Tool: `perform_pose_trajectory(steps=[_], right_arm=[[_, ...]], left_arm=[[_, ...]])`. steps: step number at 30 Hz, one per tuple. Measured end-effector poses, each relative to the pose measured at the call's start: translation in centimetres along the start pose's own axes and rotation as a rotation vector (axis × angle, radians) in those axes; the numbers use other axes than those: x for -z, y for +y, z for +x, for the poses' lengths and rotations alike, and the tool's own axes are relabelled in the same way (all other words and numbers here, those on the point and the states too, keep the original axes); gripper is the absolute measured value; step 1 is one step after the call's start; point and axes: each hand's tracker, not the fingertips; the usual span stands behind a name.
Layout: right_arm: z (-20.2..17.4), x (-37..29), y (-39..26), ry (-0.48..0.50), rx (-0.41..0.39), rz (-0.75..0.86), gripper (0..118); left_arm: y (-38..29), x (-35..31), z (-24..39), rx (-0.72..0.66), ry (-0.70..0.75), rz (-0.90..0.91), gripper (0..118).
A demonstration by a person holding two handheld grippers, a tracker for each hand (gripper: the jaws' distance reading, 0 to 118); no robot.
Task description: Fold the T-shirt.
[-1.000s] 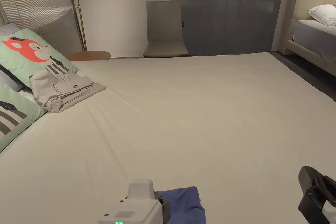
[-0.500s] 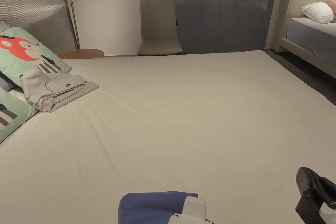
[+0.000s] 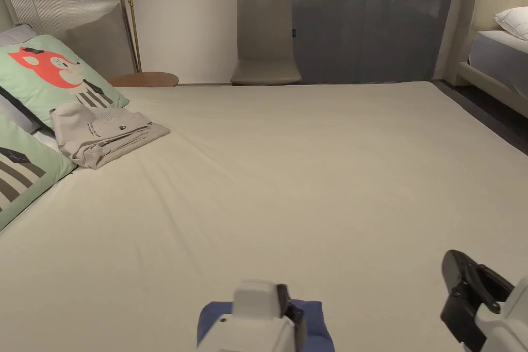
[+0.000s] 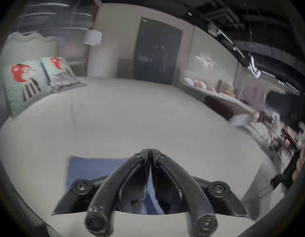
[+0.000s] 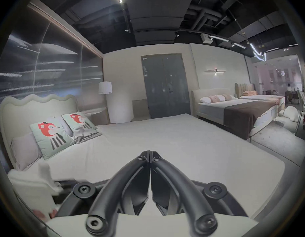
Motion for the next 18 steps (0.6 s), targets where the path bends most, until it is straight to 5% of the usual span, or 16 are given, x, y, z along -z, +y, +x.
perform_pose_trajectory(steps=[9,18], right_arm=[[-7.3,6.6,-7.4,0.191,-0.057,-0.308,1],[-9.8,10.5,-12.8,0.162,-0.151,-0.613,1]], left_arm=[[1.2,-5.7,-10.2,-0.044,0.285,0.104,1],[-0.7,-6.6,-13.8,-0.142,0.282,0.000,1]])
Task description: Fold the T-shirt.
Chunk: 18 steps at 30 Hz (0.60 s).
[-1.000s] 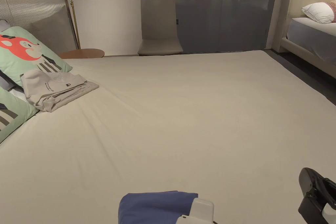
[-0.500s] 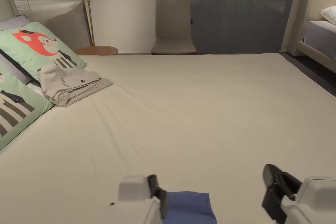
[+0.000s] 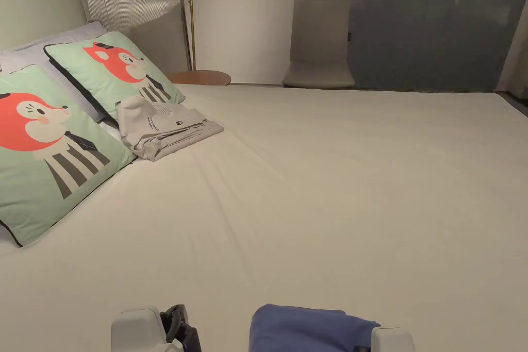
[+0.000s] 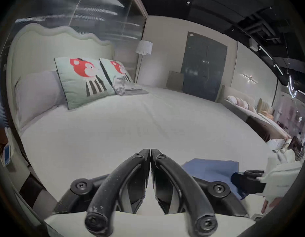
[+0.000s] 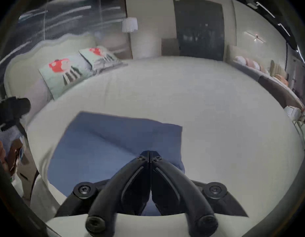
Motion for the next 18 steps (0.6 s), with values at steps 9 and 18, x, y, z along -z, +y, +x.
perform_pose_trajectory(steps=[9,18], right_arm=[[1.0,1.3,2.6,0.037,-0.017,-0.130,1],[2.3,1.8,3.4,0.098,0.040,-0.185,1]], left_arm=[[0.7,9.4,-5.5,-0.516,-0.703,-0.557,101],[-3.5,15.4,-3.9,-0.647,-0.730,-0.831,98]])
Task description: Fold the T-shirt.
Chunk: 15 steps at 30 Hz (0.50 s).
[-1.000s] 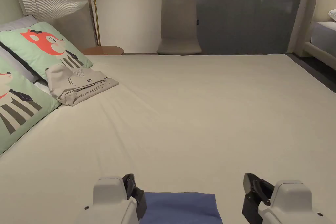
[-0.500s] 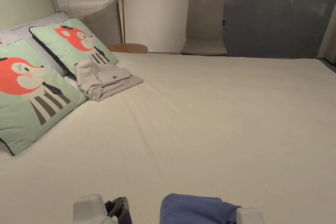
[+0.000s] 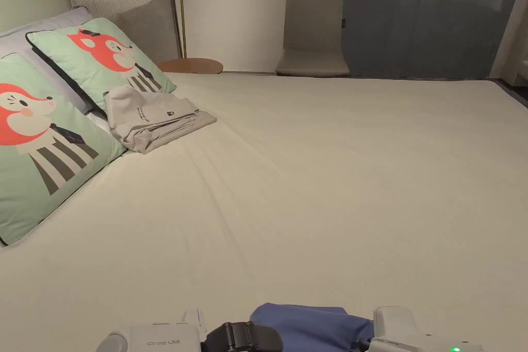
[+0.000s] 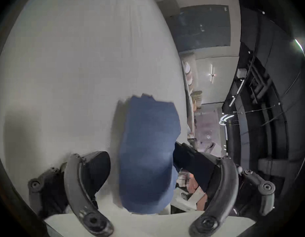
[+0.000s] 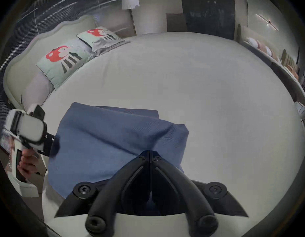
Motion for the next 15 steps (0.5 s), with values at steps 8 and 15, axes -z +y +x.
perform_pose_trajectory(steps=[8,15], right_arm=[[0.1,-0.5,-0.3,0.017,0.045,0.028,0],[-0.8,-7.3,-0.8,-0.057,0.042,0.515,0]], left_arm=[[0.1,1.1,-0.1,0.044,0.061,-0.034,45],[0.1,0.9,0.9,0.028,0.105,-0.025,31]])
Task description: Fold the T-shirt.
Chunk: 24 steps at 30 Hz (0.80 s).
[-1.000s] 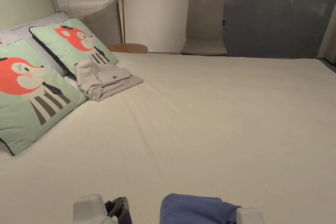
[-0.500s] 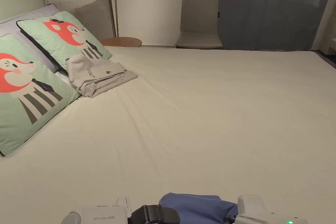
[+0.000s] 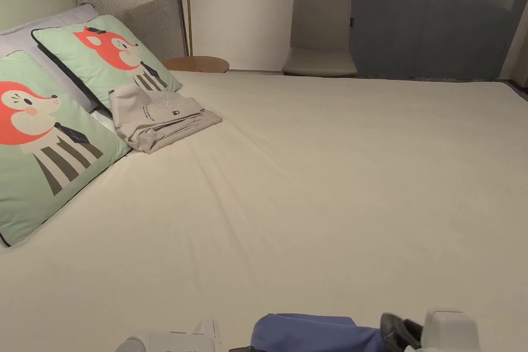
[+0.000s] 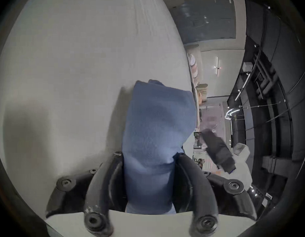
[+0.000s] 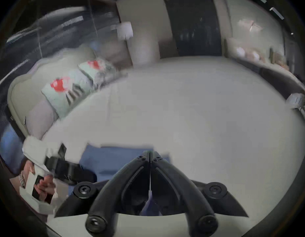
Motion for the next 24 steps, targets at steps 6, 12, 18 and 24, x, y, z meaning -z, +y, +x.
perform_pose_trajectory(steps=[6,12,18,24], right_arm=[[-2.5,-4.4,3.3,-0.157,-0.078,0.437,0],[-5.2,-3.7,5.3,-0.161,-0.115,0.489,0],[-9.0,-1.6,5.7,-0.091,-0.148,0.466,0],[-14.0,1.3,6.0,-0.007,-0.183,0.441,0]], left_arm=[[0.1,-2.7,1.8,0.013,-0.023,0.036,28],[1.5,-11.1,0.0,0.014,-0.007,0.197,27],[1.5,-22.2,-5.0,-0.126,0.033,0.422,27],[0.9,-30.8,-11.1,-0.267,0.059,0.614,27]])
